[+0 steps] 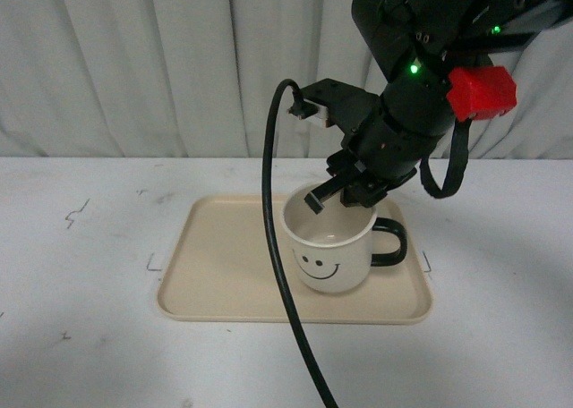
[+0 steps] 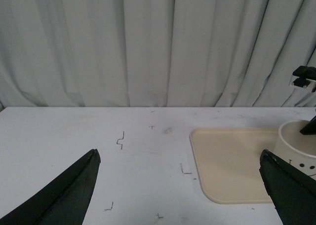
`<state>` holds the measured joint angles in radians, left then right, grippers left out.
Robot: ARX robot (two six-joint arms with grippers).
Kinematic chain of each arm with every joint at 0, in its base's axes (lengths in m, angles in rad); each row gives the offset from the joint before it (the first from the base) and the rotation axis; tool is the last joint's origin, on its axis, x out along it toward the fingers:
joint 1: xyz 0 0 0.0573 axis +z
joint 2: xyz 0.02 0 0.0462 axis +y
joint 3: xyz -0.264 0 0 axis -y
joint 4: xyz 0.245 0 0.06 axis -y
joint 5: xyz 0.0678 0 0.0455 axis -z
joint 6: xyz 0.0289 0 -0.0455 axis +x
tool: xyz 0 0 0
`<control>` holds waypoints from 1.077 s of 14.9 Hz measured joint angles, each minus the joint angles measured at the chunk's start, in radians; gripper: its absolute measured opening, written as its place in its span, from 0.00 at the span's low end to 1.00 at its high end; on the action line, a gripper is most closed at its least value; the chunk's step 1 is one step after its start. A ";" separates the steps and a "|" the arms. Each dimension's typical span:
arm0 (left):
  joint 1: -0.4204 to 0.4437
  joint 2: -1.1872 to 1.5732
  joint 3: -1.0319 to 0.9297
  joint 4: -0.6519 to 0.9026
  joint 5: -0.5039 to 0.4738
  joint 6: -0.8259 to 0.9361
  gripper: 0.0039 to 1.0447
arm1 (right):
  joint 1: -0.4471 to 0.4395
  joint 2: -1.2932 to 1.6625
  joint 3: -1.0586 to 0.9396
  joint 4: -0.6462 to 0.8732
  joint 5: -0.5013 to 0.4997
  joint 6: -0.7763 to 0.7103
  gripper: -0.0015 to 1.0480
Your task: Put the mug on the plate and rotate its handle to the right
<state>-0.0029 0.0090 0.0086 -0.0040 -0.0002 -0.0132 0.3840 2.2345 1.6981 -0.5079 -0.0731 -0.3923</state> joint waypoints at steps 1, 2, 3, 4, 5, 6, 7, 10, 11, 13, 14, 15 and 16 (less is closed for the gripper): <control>0.000 0.000 0.000 0.000 0.000 0.000 0.94 | -0.005 0.019 0.052 -0.055 -0.029 -0.108 0.03; 0.000 0.000 0.000 0.000 0.000 0.000 0.94 | -0.005 0.055 0.116 -0.111 -0.040 -0.221 0.03; 0.000 0.000 0.000 0.000 0.000 0.000 0.94 | -0.005 0.071 0.121 -0.085 -0.050 -0.296 0.03; 0.000 0.000 0.000 0.000 0.000 0.000 0.94 | -0.003 0.077 0.117 -0.063 -0.073 -0.355 0.03; 0.000 0.000 0.000 0.000 0.000 0.000 0.94 | -0.003 0.085 0.117 -0.034 -0.116 -0.393 0.03; 0.000 0.000 0.000 0.000 0.000 0.000 0.94 | -0.002 0.090 0.117 -0.023 -0.161 -0.409 0.03; 0.000 0.000 0.000 0.000 0.000 0.000 0.94 | 0.003 0.095 0.118 -0.028 -0.187 -0.421 0.03; 0.000 0.000 0.000 0.000 0.000 0.000 0.94 | 0.003 0.105 0.109 0.005 -0.257 -0.413 0.03; 0.000 0.000 0.000 0.000 0.000 0.000 0.94 | 0.002 0.105 0.109 -0.019 -0.259 -0.412 0.03; 0.000 0.000 0.000 0.000 0.000 0.000 0.94 | 0.002 0.109 0.109 -0.062 -0.274 -0.410 0.03; 0.000 0.000 0.000 0.000 0.000 0.000 0.94 | 0.001 0.110 0.109 -0.073 -0.267 -0.410 0.03; 0.000 0.000 0.000 0.000 0.000 0.000 0.94 | -0.003 0.110 0.114 -0.084 -0.256 -0.410 0.03; 0.000 0.000 0.000 0.000 0.000 0.000 0.94 | -0.005 0.118 0.128 -0.076 -0.257 -0.410 0.03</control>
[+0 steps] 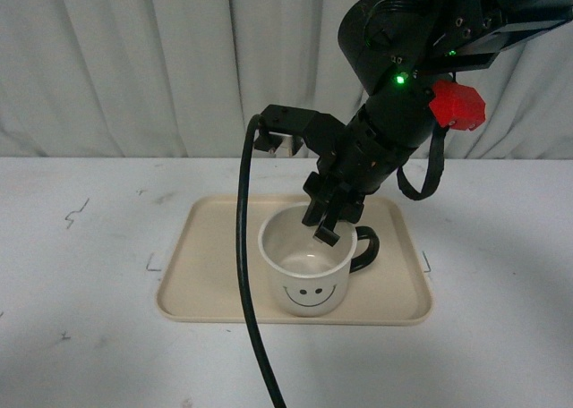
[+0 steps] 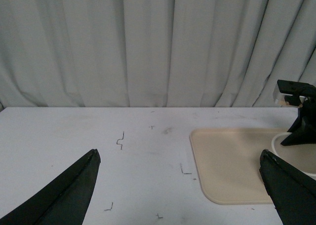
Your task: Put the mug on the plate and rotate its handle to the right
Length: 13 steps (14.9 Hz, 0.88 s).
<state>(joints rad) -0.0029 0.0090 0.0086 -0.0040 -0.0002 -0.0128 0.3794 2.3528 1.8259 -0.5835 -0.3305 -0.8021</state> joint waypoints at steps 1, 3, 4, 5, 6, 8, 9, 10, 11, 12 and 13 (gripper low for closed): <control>0.000 0.000 0.000 0.000 0.000 0.000 0.94 | 0.000 0.005 0.008 0.001 0.005 -0.004 0.04; 0.000 0.000 0.000 0.000 0.000 0.000 0.94 | 0.000 0.010 0.013 0.029 0.006 -0.003 0.34; 0.000 0.000 0.000 0.000 0.000 0.000 0.94 | 0.000 0.008 0.013 0.034 0.011 -0.003 0.42; 0.000 0.000 0.000 0.000 0.000 0.000 0.94 | -0.001 -0.001 0.000 0.077 0.011 -0.002 0.53; 0.000 0.000 0.000 0.000 0.000 0.000 0.94 | -0.005 -0.035 -0.042 0.136 -0.005 0.008 0.65; 0.000 0.000 0.000 0.000 0.000 0.000 0.94 | -0.005 -0.167 -0.194 0.354 -0.068 0.060 0.87; 0.000 0.000 0.000 0.000 0.000 0.000 0.94 | 0.006 -0.267 -0.300 0.537 -0.038 0.129 0.96; 0.000 0.000 0.000 0.000 0.000 0.000 0.94 | 0.017 -0.336 -0.357 0.640 -0.035 0.174 0.93; 0.000 0.000 0.000 0.001 0.000 0.000 0.94 | 0.043 -0.375 -0.416 0.892 0.097 0.268 0.88; 0.000 0.000 0.000 0.000 0.001 0.001 0.94 | 0.049 -0.420 -0.550 1.114 0.327 0.397 0.78; 0.003 0.000 0.000 0.000 -0.002 0.001 0.94 | 0.011 -0.494 -0.825 1.371 0.593 0.616 0.60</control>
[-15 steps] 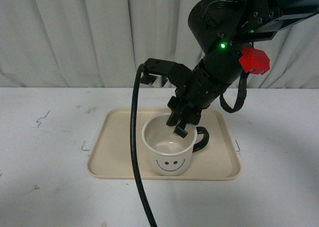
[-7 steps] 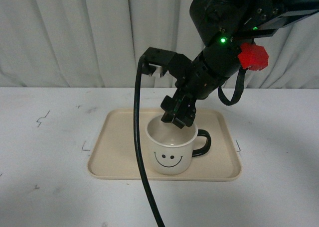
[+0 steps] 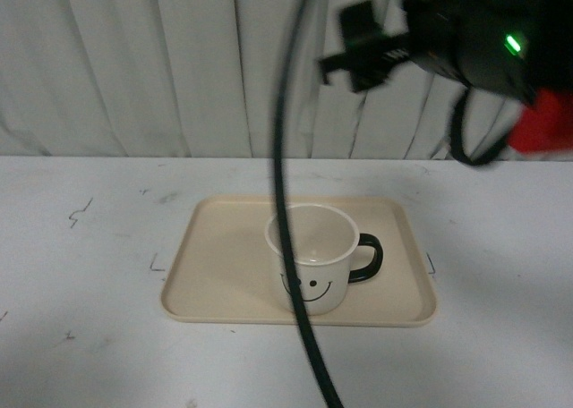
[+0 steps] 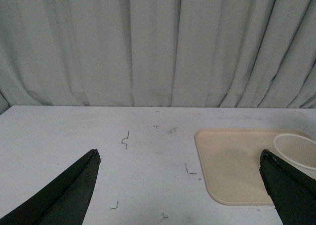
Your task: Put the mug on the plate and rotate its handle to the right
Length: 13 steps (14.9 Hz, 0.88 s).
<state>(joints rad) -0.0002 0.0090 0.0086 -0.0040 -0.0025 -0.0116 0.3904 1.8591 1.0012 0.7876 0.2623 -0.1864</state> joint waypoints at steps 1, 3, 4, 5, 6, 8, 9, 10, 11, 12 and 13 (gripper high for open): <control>0.000 0.000 0.000 0.000 0.001 0.001 0.94 | -0.090 -0.097 -0.202 0.153 0.053 0.106 0.43; 0.000 0.000 0.000 0.000 0.003 0.001 0.94 | -0.138 -0.293 -0.410 0.252 0.002 0.160 0.17; 0.000 0.000 0.000 0.000 0.002 0.001 0.94 | -0.151 -0.340 -0.493 0.259 -0.037 0.165 0.05; 0.000 0.000 0.000 0.000 0.002 0.001 0.94 | -0.176 -0.371 -0.572 0.257 -0.059 0.169 0.02; 0.000 0.000 0.000 0.000 0.002 0.001 0.94 | -0.203 -0.409 -0.629 0.254 -0.072 0.170 0.02; 0.000 0.000 0.000 0.000 0.002 0.001 0.94 | -0.244 -0.552 -0.728 0.256 -0.109 0.172 0.02; 0.000 0.000 0.000 0.000 0.002 0.001 0.94 | -0.254 -0.593 -0.762 0.241 -0.129 0.172 0.02; 0.000 0.000 0.000 0.000 0.002 0.001 0.94 | -0.267 -0.627 -0.796 0.223 -0.144 0.172 0.02; 0.000 0.000 0.000 0.000 0.002 0.001 0.94 | -0.284 -0.632 -0.842 0.294 -0.152 0.172 0.02; 0.000 0.000 0.000 0.001 0.002 0.001 0.94 | -0.297 -0.660 -0.871 0.262 -0.161 0.172 0.02; 0.000 0.000 0.000 0.000 0.002 0.001 0.94 | -0.301 -0.681 -0.887 0.243 -0.163 0.172 0.02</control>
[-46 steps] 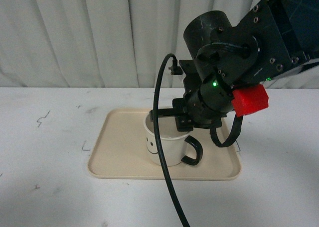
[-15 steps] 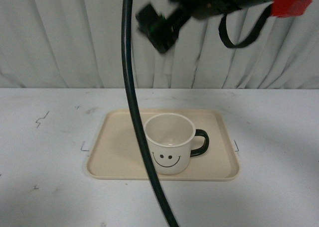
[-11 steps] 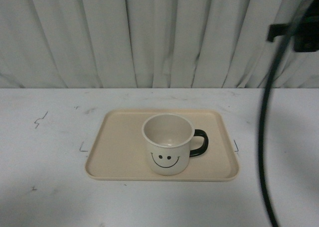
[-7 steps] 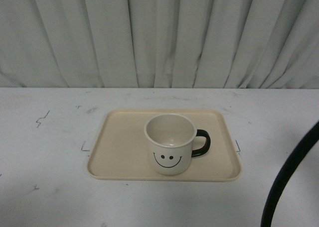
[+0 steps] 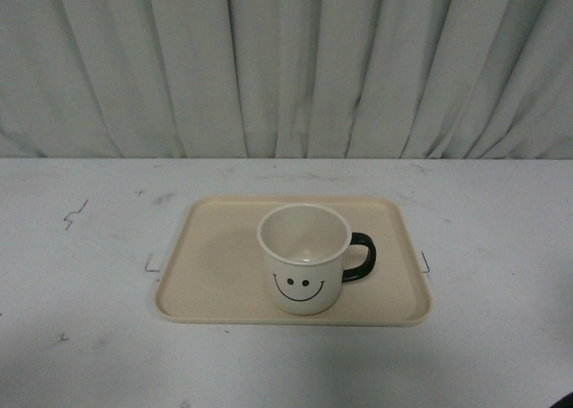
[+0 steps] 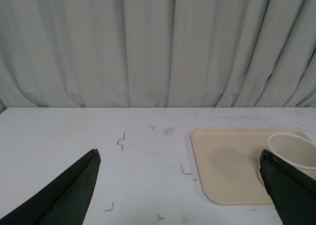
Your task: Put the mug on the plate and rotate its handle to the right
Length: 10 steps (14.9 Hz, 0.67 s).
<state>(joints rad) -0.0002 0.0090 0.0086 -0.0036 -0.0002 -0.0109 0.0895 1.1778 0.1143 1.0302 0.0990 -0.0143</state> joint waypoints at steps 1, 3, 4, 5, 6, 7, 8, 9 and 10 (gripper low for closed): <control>0.000 0.000 0.000 0.000 0.000 0.000 0.94 | -0.008 -0.058 -0.023 -0.032 -0.015 0.000 0.02; 0.000 0.000 0.000 0.000 0.000 0.000 0.94 | -0.080 -0.177 -0.045 -0.103 -0.090 0.000 0.02; 0.000 0.000 0.000 0.000 0.000 0.000 0.94 | -0.097 -0.225 -0.061 -0.143 -0.087 0.001 0.02; 0.000 0.000 0.000 0.000 0.000 0.000 0.94 | -0.095 -0.280 -0.076 -0.191 -0.094 0.001 0.02; 0.000 0.000 0.000 0.000 0.000 0.000 0.94 | -0.095 -0.328 -0.083 -0.229 -0.096 0.001 0.02; 0.000 0.000 0.000 0.000 0.000 0.000 0.94 | -0.095 -0.387 -0.089 -0.272 -0.096 0.001 0.02; 0.000 0.000 0.000 0.000 0.000 0.000 0.94 | -0.095 -0.433 -0.094 -0.312 -0.096 0.001 0.02; 0.000 0.000 0.000 0.000 0.000 0.000 0.94 | -0.095 -0.484 -0.101 -0.360 -0.096 0.001 0.02; 0.000 0.000 0.000 0.000 0.000 0.000 0.94 | -0.095 -0.534 -0.102 -0.406 -0.096 0.000 0.02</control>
<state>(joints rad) -0.0002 0.0090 0.0086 -0.0036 -0.0002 -0.0109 -0.0055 0.6434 0.0120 0.6239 0.0032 -0.0139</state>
